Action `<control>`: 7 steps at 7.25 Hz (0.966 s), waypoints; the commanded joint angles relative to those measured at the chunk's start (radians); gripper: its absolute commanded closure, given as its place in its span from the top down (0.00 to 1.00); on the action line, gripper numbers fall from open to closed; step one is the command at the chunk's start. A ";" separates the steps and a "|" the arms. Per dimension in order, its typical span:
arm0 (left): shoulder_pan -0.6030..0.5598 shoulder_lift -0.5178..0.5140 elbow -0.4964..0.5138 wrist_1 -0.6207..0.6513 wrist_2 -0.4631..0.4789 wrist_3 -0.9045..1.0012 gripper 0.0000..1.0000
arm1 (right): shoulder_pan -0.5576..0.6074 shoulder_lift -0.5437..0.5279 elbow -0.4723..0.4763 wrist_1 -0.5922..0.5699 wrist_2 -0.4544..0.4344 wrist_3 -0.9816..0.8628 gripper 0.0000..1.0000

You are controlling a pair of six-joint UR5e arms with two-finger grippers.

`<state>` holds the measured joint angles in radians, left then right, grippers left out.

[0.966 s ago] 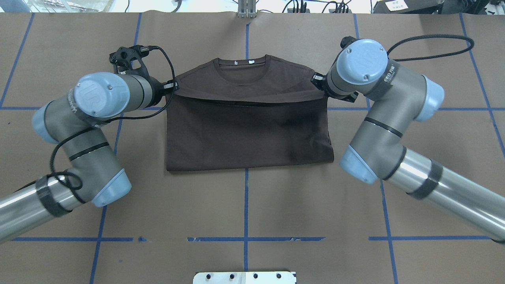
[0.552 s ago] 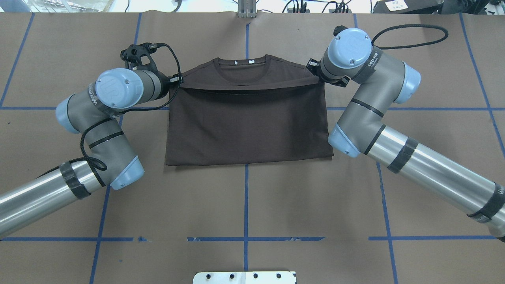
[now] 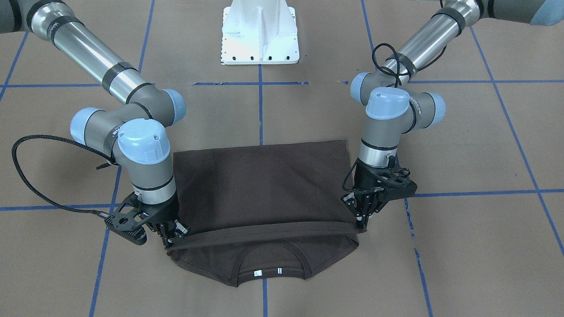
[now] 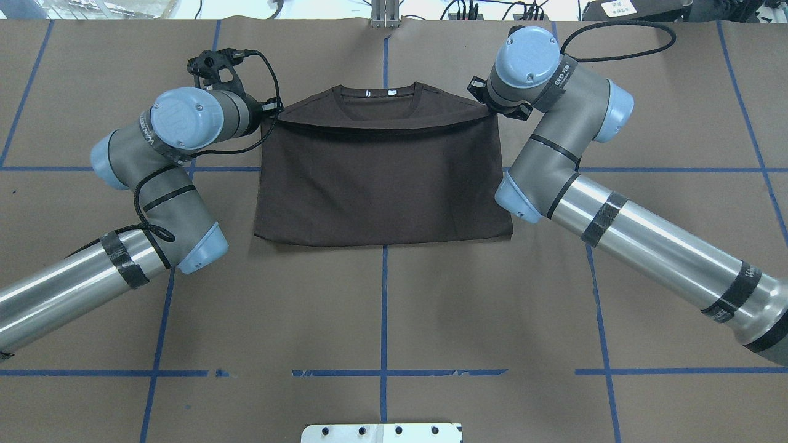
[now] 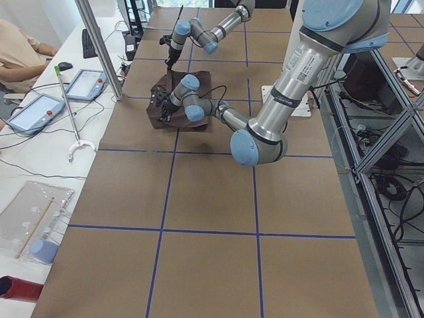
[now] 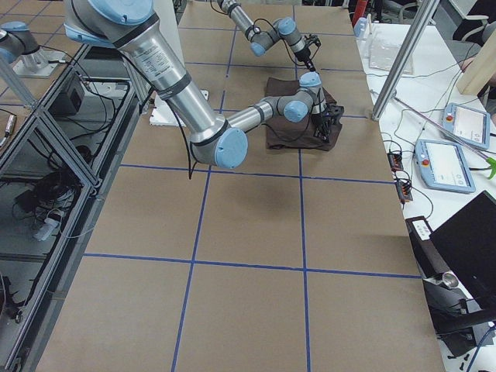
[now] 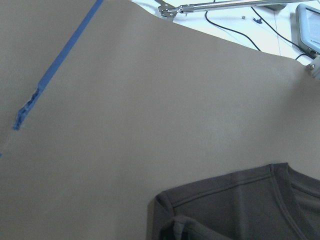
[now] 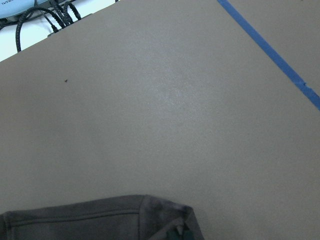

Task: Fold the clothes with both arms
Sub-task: 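Release the hem and draw the right gripper back toward the robot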

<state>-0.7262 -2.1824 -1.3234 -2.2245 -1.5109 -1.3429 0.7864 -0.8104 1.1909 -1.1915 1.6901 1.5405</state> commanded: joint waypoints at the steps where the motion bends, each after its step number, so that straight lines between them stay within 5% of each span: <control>1: -0.002 0.003 0.001 -0.010 -0.003 -0.002 0.36 | -0.001 0.014 0.012 0.006 -0.001 0.010 0.66; 2: -0.007 0.012 -0.003 -0.077 -0.011 0.001 0.37 | 0.002 -0.009 0.074 0.036 0.002 0.021 0.77; 4: -0.013 0.065 -0.121 -0.086 -0.073 -0.013 0.39 | -0.089 -0.234 0.401 0.044 0.043 0.198 0.92; 7: -0.012 0.107 -0.158 -0.092 -0.086 -0.045 0.40 | -0.210 -0.373 0.493 0.046 -0.018 0.357 0.92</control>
<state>-0.7389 -2.0828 -1.4729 -2.3162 -1.5939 -1.3692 0.6145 -1.1281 1.6558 -1.1471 1.6975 1.8579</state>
